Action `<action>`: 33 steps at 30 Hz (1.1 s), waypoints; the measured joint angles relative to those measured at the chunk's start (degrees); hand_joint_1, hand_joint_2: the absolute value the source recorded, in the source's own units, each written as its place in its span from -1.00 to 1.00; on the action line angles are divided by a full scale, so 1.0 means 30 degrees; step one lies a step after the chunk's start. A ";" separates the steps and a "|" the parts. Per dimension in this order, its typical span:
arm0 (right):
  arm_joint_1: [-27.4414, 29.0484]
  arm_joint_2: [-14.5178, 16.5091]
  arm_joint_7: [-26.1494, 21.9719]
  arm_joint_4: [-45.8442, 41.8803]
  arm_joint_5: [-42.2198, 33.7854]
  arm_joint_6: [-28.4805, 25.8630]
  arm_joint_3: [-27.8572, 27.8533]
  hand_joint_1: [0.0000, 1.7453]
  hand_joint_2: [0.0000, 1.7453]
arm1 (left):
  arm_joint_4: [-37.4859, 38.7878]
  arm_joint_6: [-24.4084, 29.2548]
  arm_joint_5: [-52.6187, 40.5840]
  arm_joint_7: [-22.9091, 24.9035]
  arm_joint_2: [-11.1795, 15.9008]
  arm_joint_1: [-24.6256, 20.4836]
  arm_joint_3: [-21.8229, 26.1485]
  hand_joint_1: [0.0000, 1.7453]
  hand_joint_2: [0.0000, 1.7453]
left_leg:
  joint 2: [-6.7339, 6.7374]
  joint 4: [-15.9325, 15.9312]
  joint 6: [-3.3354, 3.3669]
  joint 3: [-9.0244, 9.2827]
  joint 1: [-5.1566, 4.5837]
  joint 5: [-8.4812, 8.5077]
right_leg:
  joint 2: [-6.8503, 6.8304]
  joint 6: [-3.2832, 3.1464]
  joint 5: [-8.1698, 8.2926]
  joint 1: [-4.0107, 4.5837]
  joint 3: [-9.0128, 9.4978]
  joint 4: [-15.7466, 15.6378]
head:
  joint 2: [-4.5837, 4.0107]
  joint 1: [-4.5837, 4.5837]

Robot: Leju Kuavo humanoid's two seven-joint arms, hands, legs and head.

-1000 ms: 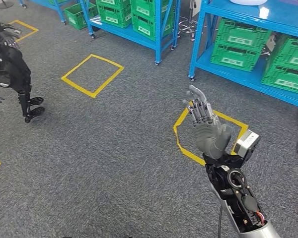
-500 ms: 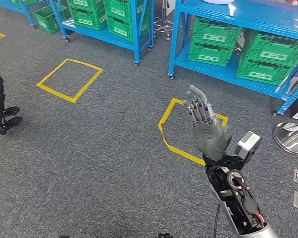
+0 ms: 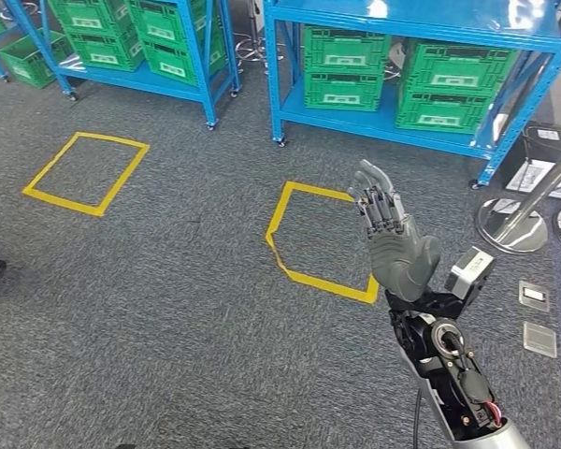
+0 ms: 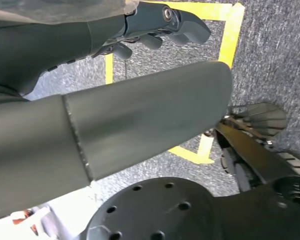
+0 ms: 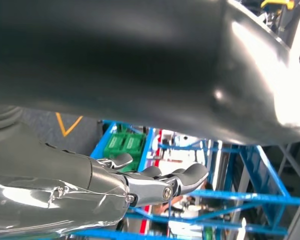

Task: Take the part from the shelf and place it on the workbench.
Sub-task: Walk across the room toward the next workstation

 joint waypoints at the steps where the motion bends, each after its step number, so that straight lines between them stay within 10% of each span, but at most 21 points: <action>1: 0.0007 0.0000 -0.0002 0.0000 0.0000 0.0000 0.0000 -1.00 -1.00 | 0.0000 0.0000 0.0000 0.0000 0.0006 0.0014 -0.0002 -1.00 -1.00 | -0.0085 -0.0998 0.0071 0.0413 0.0002 0.0661 | 0.0224 0.0006 0.0007 0.0001 0.0012 0.0009 | 0.0000 -0.0002; 4: -0.0002 0.0000 -0.0007 0.0000 0.0000 0.0000 0.0000 -1.00 -1.00 | 0.0000 0.0000 0.0000 0.0002 0.0051 -0.0020 0.0000 -1.00 -1.00 | -0.0877 -0.4973 0.0354 0.2222 -0.0010 0.2371 | 0.0803 0.0143 0.0026 0.0044 -0.0017 0.0050 | 0.0000 -0.0005; 7: 0.0010 -0.0002 -0.0005 -0.0002 0.0000 0.0000 -0.0007 -1.00 -1.00 | -0.0002 0.0000 0.0000 0.0005 0.0048 -0.0128 -0.0002 -1.00 -1.00 | -0.0799 -0.5682 0.0571 0.2520 -0.0078 0.2496 | 0.1234 0.0476 0.0093 0.0029 -0.0119 -0.0018 | 0.0000 -0.0005; 10: -0.0015 -0.0013 -0.0013 -0.0031 0.0000 0.0004 -0.0047 -1.00 -1.00 | -0.0002 0.0000 0.0004 0.0005 0.0004 -0.0169 -0.0002 -1.00 -1.00 | -0.0265 -0.5956 0.0885 0.2626 0.0010 0.2643 | 0.0257 0.0775 -0.0665 0.0044 -0.0652 0.1050 | 0.0000 0.0042; 12: -0.0061 -0.0022 0.0042 -0.0042 0.0000 0.0067 -0.0036 -1.00 -1.00 | 0.0000 0.0000 0.0056 0.0005 0.0004 -0.0082 -0.0002 -1.00 -1.00 | 0.0094 -0.6003 0.1002 0.2638 -0.0023 0.2652 | -0.0605 0.0929 -0.2032 -0.0002 -0.1807 0.3571 | 0.0000 0.0089; 15: -0.0176 -0.0029 0.0137 0.0035 0.0000 0.0180 0.0064 -1.00 -1.00 | 0.0000 0.0000 0.0219 0.0005 -0.0004 0.0084 -0.0002 -1.00 -1.00 | 0.0655 -0.5981 0.1005 0.2636 -0.0037 0.2612 | -0.0836 0.1098 -0.2576 -0.0060 -0.2758 0.5699 | 0.0000 0.0087; 20: -0.0495 -0.0046 -0.0047 0.0175 -0.0053 -0.0193 0.0153 -1.00 -1.00 | 0.0000 0.0000 0.0353 0.0005 -0.0053 0.0114 0.0005 -1.00 -1.00 | 0.1048 -0.5734 0.0642 0.2660 -0.0129 0.2410 | -0.1396 0.0816 -0.0361 0.0003 0.0083 0.0269 | 0.0000 0.0078; 25: -0.0575 -0.0064 -0.0181 0.0220 -0.0051 -0.0497 0.0173 -1.00 -1.00 | 0.0000 0.0000 0.0355 0.0000 -0.0102 0.0111 0.0005 -1.00 -1.00 | 0.0763 -0.4844 0.0157 0.2313 -0.0051 0.1789 | -0.1092 0.0244 -0.0217 -0.0018 0.0193 -0.0081 | 0.0000 0.0049; 29: -0.0577 -0.0064 -0.0204 0.0260 -0.0051 -0.0546 0.0182 -1.00 -1.00 | 0.0000 0.0000 0.0357 -0.0002 -0.0102 0.0242 0.0005 -1.00 -1.00 | 0.0068 0.0018 -0.0059 -0.0062 -0.0005 -0.0322 | -0.0852 0.0084 -0.0168 -0.0045 0.0162 -0.0117 | 0.0000 0.0011; 31: -0.0565 -0.0064 -0.0197 0.0306 -0.0033 -0.0578 0.0184 -1.00 -1.00 | 0.0000 0.0000 0.0353 -0.0002 -0.0104 0.0320 0.0004 -1.00 -1.00 | 0.0037 -0.0270 -0.0002 -0.0036 -0.0006 0.0298 | -0.0645 0.0083 -0.0171 -0.0040 0.0189 -0.0108 | 0.0000 0.0009; 33: -0.0567 -0.0064 0.0008 0.0321 0.0285 -0.0853 0.0184 -1.00 0.00 | 0.0000 0.0000 0.0350 -0.0002 -0.0089 0.0332 0.0004 -1.00 -1.00 | -0.0037 -0.3008 0.0168 0.1211 -0.0010 0.1768 | -0.0467 0.0103 -0.0181 -0.0040 0.0239 -0.0101 | 0.0000 0.0007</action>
